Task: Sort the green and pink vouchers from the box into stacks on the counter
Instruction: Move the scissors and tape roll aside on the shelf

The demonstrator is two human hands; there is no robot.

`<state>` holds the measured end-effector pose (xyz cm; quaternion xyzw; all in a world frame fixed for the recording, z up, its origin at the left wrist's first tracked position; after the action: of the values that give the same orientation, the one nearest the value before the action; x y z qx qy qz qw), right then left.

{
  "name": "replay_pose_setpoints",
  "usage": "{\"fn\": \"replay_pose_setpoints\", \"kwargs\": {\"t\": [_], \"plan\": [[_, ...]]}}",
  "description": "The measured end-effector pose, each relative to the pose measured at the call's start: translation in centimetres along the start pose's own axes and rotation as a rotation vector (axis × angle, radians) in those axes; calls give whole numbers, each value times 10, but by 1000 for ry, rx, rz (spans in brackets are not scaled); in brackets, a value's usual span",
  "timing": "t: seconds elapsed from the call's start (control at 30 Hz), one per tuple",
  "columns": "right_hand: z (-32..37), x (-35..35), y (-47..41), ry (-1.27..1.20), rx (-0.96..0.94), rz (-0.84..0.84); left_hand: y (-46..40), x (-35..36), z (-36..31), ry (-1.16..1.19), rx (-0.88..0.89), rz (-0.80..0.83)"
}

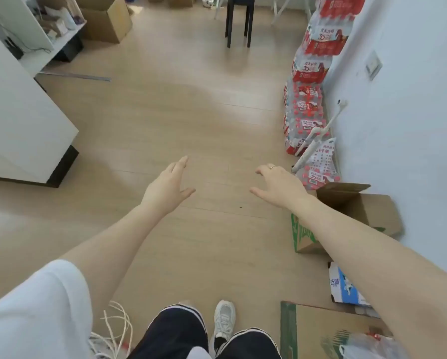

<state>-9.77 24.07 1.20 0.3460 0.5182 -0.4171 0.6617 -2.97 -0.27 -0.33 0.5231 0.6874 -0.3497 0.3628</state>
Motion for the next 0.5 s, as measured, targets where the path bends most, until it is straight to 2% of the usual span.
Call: {"fn": "replay_pose_setpoints", "kwargs": {"t": [0.13,0.33,0.5], "plan": [[17,11,-37,-98,61,21,-3,-19,27,-32,-45,-62],[77,33,-116,-59,-123,106,-35,-47,85,-28,-195,-197],[124,44,-215,-51,-248,133,-99,-55,143,-54,-285,-214]]}}
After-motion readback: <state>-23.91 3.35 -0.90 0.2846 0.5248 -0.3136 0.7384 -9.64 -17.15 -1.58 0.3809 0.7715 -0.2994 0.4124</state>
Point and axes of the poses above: each hand's wrist, its own y-axis away from the middle knuckle, its own x-axis out of the palm, z = x × y, the point moved 3 cm from there along -y, towards the middle knuckle, and after that the axes turned 14 degrees about -z, right-handed, at the moved point
